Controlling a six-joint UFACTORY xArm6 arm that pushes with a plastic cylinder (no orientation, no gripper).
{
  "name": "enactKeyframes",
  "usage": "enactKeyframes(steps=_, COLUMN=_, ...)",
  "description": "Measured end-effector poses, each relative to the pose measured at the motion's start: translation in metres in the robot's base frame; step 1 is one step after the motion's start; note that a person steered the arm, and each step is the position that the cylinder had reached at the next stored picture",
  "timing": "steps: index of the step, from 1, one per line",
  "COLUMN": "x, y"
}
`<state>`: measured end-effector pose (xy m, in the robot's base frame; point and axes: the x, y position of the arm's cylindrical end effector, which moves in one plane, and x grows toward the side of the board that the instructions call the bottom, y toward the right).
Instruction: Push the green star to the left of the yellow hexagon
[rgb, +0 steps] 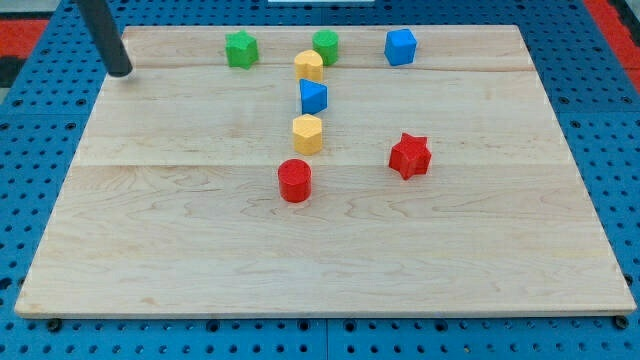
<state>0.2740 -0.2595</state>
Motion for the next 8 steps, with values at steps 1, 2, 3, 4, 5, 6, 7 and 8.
enactKeyframes(steps=1, x=-0.041, y=0.008)
enactKeyframes(steps=2, x=-0.082, y=0.030)
enactKeyframes(steps=3, x=-0.082, y=0.066)
enactKeyframes(steps=4, x=-0.052, y=0.127)
enactKeyframes(steps=5, x=-0.018, y=0.140)
enactKeyframes(steps=6, x=-0.026, y=0.135)
enactKeyframes(steps=7, x=-0.071, y=0.160)
enactKeyframes(steps=8, x=-0.055, y=0.171)
